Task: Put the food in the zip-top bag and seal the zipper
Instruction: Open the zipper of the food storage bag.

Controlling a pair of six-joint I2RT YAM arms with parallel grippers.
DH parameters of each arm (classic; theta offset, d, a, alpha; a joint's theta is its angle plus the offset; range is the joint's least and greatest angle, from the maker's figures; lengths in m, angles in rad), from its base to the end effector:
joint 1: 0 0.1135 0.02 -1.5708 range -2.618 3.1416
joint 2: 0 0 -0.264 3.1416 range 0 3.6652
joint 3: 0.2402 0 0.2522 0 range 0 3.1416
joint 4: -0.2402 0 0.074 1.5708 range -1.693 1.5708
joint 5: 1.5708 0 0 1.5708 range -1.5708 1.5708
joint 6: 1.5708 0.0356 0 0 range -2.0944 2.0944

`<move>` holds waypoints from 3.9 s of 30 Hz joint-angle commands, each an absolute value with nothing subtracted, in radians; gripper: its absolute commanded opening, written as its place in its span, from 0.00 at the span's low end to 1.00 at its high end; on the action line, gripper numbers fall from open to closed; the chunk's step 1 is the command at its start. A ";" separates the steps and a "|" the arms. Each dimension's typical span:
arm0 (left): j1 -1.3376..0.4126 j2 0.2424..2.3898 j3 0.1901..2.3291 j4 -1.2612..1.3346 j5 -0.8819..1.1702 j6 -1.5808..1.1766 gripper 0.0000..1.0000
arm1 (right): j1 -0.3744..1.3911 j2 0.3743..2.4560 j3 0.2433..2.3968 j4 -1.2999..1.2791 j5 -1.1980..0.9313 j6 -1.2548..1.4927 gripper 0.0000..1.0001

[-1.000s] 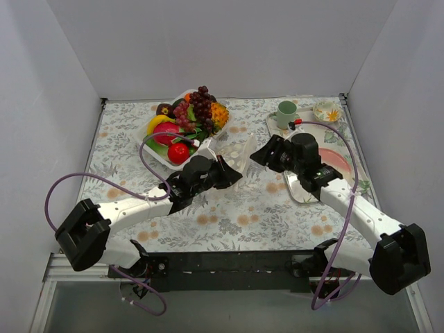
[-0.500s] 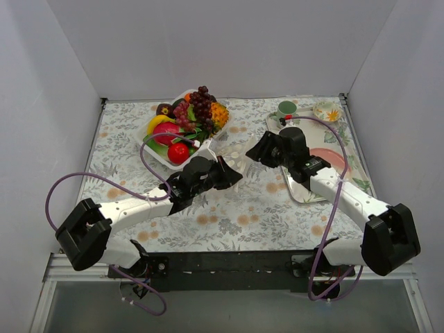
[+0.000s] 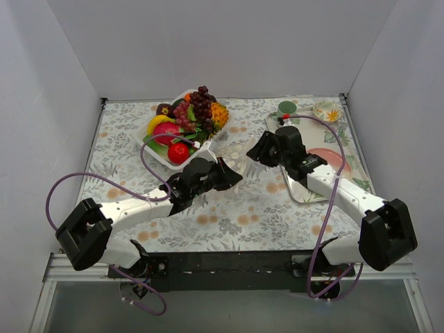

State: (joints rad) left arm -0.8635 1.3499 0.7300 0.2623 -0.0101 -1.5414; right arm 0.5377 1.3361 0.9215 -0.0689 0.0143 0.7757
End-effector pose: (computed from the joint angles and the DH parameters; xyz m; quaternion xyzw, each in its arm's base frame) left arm 0.1946 -0.2271 0.2392 -0.2759 0.7739 -0.5303 0.2091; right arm 0.2614 0.1553 0.2756 0.1053 0.8493 0.3109 0.4134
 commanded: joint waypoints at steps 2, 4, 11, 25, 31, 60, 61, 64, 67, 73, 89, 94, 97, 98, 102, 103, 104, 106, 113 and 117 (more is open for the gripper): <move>-0.868 1.342 0.726 0.276 -0.002 -1.528 0.00 | 0.566 1.350 0.991 -0.077 0.055 0.750 0.47; -0.868 1.341 0.726 0.276 -0.003 -1.526 0.00 | 0.572 1.358 0.988 -0.081 0.064 0.750 0.47; -0.868 1.330 0.723 0.275 -0.012 -1.526 0.00 | 0.575 1.342 0.959 -0.092 0.098 0.755 0.44; -0.870 1.338 0.735 0.268 -0.003 -1.508 0.00 | 0.591 1.376 0.988 -0.109 0.103 0.746 0.40; -0.874 1.333 0.742 0.255 -0.023 -1.479 0.00 | 0.606 1.390 0.996 -0.127 0.115 0.739 0.40; -0.879 1.451 1.133 -0.078 -0.126 -1.387 0.48 | 0.673 1.203 1.124 -0.299 0.288 0.612 0.01; -0.877 1.451 1.150 -0.078 -0.127 -1.387 0.47 | 0.676 1.198 1.132 -0.293 0.285 0.611 0.01; -0.879 1.459 1.207 -0.107 -0.143 -1.378 0.43 | 0.678 1.181 1.137 -0.281 0.279 0.603 0.01; -0.879 1.462 1.244 -0.142 -0.158 -1.373 0.38 | 0.680 1.177 1.155 -0.275 0.273 0.598 0.01; -0.877 1.473 1.255 -0.198 -0.186 -1.356 0.28 | 0.689 1.187 1.193 -0.284 0.262 0.601 0.01; -0.877 1.540 1.344 -0.270 -0.143 -1.335 0.40 | 0.741 1.236 1.239 -0.331 0.314 0.592 0.01; -0.879 1.560 1.361 -0.327 -0.235 -1.325 0.12 | 0.741 1.236 1.255 -0.366 0.386 0.575 0.01; -0.879 1.554 1.365 -0.336 -0.276 -1.313 0.00 | 0.738 1.224 1.287 -0.439 0.484 0.542 0.01; -0.877 1.557 1.376 -0.336 -0.273 -1.310 0.00 | 0.733 1.218 1.299 -0.454 0.512 0.529 0.01; -0.877 1.578 1.384 -0.290 -0.168 -1.321 0.00 | 0.704 1.183 1.365 -0.549 0.656 0.460 0.01; -0.879 1.565 1.359 -0.191 -0.084 -1.336 0.00 | 0.706 1.175 1.382 -0.560 0.664 0.425 0.01; -0.879 1.559 1.303 -0.143 -0.040 -1.348 0.00 | 0.704 1.183 1.409 -0.584 0.664 0.419 0.01; -0.879 1.563 1.263 -0.034 0.039 -1.376 0.00 | 0.721 1.227 1.486 -0.661 0.655 0.420 0.01; -0.868 1.597 1.114 -0.046 -0.078 -1.430 0.00 | 0.833 1.341 1.304 -0.510 0.540 0.501 0.01; -0.858 1.594 1.029 -0.109 -0.207 -1.446 0.00 | 0.836 1.399 1.210 -0.437 0.497 0.532 0.01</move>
State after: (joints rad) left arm -0.8722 1.6032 1.0920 -0.0521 -0.0784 -1.4189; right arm 0.8307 1.3453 1.2861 -0.5228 0.5381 0.4858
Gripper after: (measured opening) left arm 0.012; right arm 0.028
